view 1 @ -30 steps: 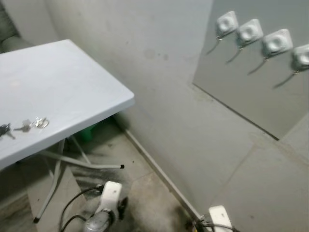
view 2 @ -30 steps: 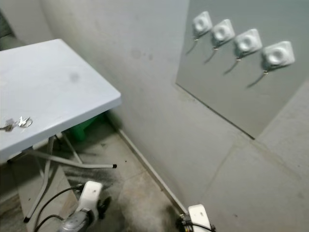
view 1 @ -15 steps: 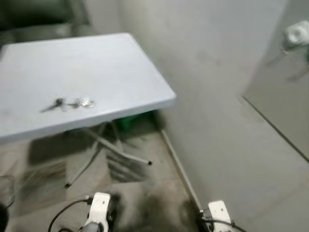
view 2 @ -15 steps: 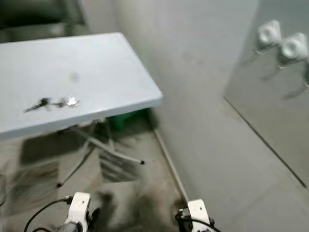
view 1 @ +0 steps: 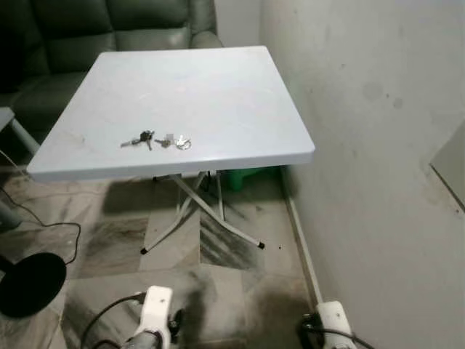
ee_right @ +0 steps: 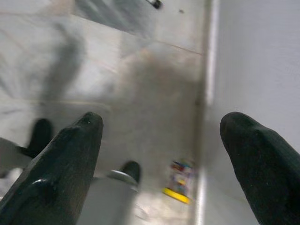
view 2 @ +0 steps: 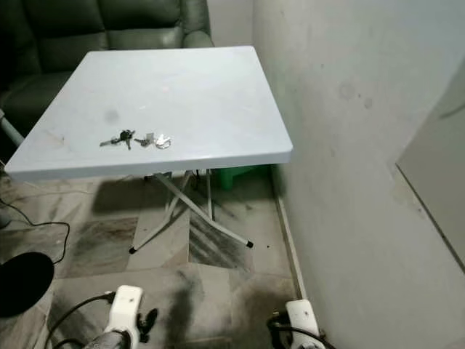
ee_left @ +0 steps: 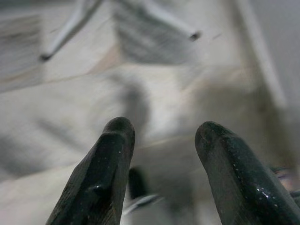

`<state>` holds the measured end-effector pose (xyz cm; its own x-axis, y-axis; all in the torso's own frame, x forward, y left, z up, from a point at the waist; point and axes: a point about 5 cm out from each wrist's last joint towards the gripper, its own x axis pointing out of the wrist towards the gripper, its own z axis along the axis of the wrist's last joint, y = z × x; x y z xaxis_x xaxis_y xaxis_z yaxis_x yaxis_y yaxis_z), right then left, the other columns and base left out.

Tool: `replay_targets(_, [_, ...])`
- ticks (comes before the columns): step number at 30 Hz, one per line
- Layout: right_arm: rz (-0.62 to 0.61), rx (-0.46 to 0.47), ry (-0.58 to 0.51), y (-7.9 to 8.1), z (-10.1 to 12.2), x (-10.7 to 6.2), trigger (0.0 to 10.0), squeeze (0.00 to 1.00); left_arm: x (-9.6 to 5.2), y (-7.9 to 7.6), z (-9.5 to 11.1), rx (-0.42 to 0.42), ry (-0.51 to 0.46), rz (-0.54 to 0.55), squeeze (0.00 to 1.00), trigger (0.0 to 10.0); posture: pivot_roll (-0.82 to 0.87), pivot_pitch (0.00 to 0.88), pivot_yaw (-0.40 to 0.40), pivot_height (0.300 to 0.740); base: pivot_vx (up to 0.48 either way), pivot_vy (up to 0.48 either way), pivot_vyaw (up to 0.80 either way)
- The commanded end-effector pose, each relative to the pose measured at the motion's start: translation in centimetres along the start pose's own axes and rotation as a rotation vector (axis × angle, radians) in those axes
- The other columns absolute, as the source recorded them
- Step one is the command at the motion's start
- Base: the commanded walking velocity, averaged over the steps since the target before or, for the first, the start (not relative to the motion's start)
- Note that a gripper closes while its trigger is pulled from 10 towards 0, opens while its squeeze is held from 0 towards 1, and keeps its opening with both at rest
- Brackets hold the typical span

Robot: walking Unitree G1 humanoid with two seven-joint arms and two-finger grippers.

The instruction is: Hang keys on a hook

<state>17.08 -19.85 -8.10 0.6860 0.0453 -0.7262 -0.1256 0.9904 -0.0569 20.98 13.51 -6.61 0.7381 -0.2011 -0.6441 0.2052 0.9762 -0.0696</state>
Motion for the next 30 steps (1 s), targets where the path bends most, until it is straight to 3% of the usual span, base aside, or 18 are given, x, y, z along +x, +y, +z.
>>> replay_targets(1, [0.012, 0.006, -0.061, 0.5, 1.4, 0.4, 10.0, 0.0, 0.4, 0.5, 1.8, 0.025, -0.069, 0.006, 0.0, 10.0, -0.03, 0.063, -0.018, 0.74, 0.0, 0.0, 0.0])
replay_targets(4, [0.008, 0.008, -0.103, 0.5, 2.3, 0.6, 10.0, 0.0, 0.8, 0.0, 3.3, 0.031, -0.125, -0.003, 0.0, 10.0, -0.04, 0.063, -0.015, 0.74, 0.0, 0.0, 0.0])
replay_targets(6, [0.007, 0.028, -0.175, 0.4, 3.9, 0.9, 10.0, 0.0, 1.3, 0.0, 5.4, 0.006, -0.197, 0.017, 0.0, 10.0, -0.04, 0.067, -0.01, 0.74, 0.0, 0.0, 0.0])
replay_targets(8, [0.004, 0.046, -0.259, 0.2, 5.7, 1.1, 10.0, 0.0, 1.7, 0.1, 7.2, 0.043, -0.232, 0.058, 0.0, 10.0, -0.04, 0.068, -0.01, 0.74, 0.0, 0.0, 0.0])
replay_targets(10, [0.008, 0.061, -0.278, 0.3, 6.2, 1.2, 10.0, 0.0, 1.8, 0.2, 7.5, 0.048, -0.229, 0.062, 0.0, 10.0, -0.04, 0.068, -0.004, 0.74, 0.0, 0.0, 0.0])
replay_targets(15, [0.029, 0.067, -0.409, 0.3, 10.0, 1.6, 10.0, 0.0, 1.9, 0.2, 11.4, 0.001, -0.383, 0.002, 0.0, 10.0, -0.05, 0.073, -0.001, 0.74, 0.0, 0.0, 0.0])
replay_targets(19, [0.034, 0.064, -0.505, 0.2, 12.3, 1.4, 10.0, 0.0, 1.6, 0.2, 13.2, 0.028, -0.482, 0.006, 0.0, 10.0, -0.05, 0.072, -0.004, 0.74, 0.0, 0.0, 0.0])
replay_targets(21, [0.027, 0.064, -0.57, 0.1, 13.6, 1.2, 10.0, 0.0, 1.4, 0.6, 14.0, -0.013, -0.516, 0.005, 0.0, 10.0, -0.05, 0.071, -0.005, 0.74, 0.0, 0.0, 0.0])
replay_targets(26, [0.005, 0.061, -0.672, -0.3, 15.8, 0.6, 10.0, 0.0, 0.6, 1.5, 15.5, -0.019, -0.622, 0.015, 0.0, 10.0, -0.05, 0.069, -0.004, 0.74, 0.0, 0.0, 0.0])
replay_targets(30, [-0.011, 0.034, -0.791, -0.9, 17.7, -0.7, 10.0, 0.0, -0.8, 3.3, 17.1, -0.073, -0.731, 0.116, 0.0, 10.0, -0.05, 0.075, -0.003, 0.74, 0.0, 0.0, 0.0])
